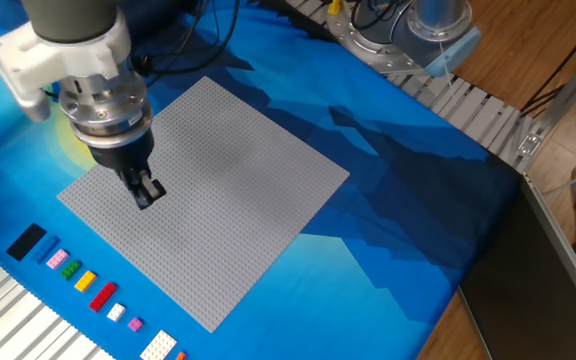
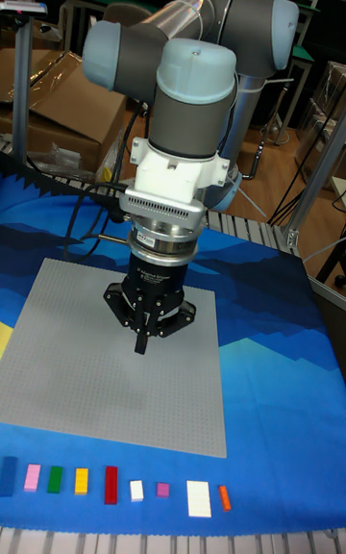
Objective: Stack small Lego blocks one on top of the other
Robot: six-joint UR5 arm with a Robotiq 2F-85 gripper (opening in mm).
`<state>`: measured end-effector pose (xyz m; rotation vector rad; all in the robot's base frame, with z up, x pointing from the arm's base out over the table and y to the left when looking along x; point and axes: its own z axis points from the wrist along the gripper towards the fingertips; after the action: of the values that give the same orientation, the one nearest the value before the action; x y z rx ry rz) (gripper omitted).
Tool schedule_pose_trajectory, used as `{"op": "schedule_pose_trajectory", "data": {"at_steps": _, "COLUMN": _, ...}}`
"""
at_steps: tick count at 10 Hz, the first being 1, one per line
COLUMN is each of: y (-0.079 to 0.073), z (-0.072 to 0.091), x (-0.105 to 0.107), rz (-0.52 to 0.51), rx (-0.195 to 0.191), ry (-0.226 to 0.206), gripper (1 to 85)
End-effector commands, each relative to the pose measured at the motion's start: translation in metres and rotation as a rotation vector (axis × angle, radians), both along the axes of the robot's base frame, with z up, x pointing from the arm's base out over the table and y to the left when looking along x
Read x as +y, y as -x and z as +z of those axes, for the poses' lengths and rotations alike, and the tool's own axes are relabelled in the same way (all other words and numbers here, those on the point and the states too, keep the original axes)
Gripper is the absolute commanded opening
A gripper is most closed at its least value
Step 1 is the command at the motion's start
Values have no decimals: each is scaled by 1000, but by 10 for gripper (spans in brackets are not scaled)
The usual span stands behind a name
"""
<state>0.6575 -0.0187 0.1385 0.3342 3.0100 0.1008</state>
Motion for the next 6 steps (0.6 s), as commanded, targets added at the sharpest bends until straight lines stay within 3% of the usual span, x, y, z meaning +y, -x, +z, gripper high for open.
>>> {"op": "schedule_pose_trajectory", "data": {"at_steps": 1, "y": -3, "z": 1, "x": -3, "rz": 38, "rx": -11, "ry": 13, "gripper": 10}}
{"op": "schedule_pose_trajectory", "data": {"at_steps": 4, "y": -52, "z": -25, "x": -58, "rz": 156, "rx": 2, "ry": 14, "gripper": 10}}
{"op": "schedule_pose_trajectory", "data": {"at_steps": 6, "y": -72, "z": -39, "x": -83, "rz": 192, "rx": -6, "ry": 53, "gripper": 10}}
